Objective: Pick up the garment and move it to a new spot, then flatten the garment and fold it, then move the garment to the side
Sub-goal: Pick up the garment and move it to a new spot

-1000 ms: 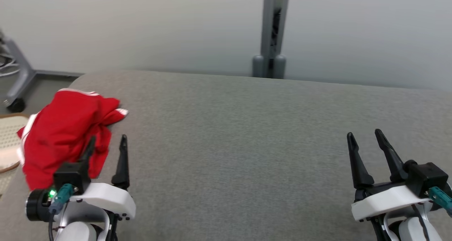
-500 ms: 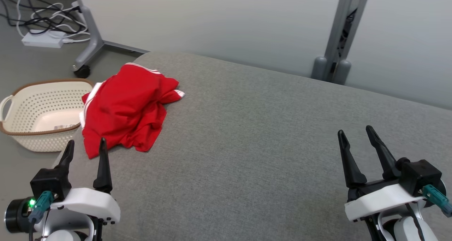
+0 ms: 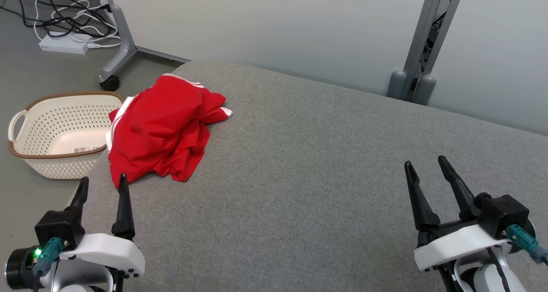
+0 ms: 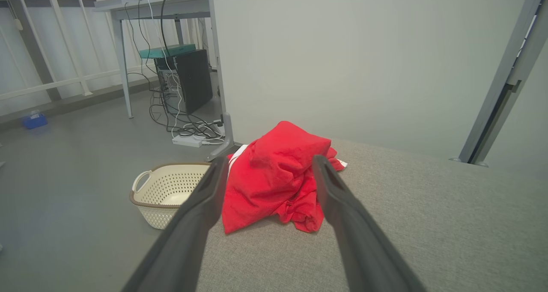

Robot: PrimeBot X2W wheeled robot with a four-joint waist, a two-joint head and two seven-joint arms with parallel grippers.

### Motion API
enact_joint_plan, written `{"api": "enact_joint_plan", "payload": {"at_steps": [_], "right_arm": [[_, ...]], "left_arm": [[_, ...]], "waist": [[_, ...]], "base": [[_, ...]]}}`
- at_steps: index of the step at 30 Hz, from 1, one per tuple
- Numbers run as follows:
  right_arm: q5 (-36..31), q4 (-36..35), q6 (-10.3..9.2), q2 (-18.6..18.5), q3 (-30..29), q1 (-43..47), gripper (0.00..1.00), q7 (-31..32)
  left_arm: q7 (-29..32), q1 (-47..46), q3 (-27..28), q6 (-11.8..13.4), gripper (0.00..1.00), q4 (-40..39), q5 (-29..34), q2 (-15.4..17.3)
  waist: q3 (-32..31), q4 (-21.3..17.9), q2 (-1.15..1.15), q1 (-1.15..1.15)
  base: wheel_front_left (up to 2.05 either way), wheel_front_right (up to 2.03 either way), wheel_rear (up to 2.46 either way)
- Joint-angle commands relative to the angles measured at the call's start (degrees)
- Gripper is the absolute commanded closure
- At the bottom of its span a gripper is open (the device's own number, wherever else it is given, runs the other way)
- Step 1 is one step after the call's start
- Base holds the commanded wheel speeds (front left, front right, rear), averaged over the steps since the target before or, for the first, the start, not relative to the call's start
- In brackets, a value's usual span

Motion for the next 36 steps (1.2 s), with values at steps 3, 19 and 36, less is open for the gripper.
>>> {"api": "enact_joint_plan", "payload": {"at_steps": [3,19,36], "right_arm": [[0.2,0.0,0.1,0.0,-0.1,0.3,0.0,0.4],[0.2,-0.4,0.1,0.0,0.3,-0.3,0.0,0.5],[-0.7,-2.3,0.09,-2.2,4.0,-5.2,0.0,2.7]], "left_arm": [[-0.3,-0.3,0.1,0.4,0.0,0.4,-0.2,0.5],[1.4,-10.9,0.6,-0.5,0.0,-4.9,0.5,3.9],[7.7,-36.3,3.1,-8.1,0.0,17.6,-4.0,12.3]], "waist": [[0.0,-0.1,0.0,0.0],[0.9,-1.5,0.0,0.0],[10.6,-11.6,0.0,0.0]], "base": [[0.0,0.0,0.0],[0.0,0.0,0.0],[0.0,0.0,0.0]]}}
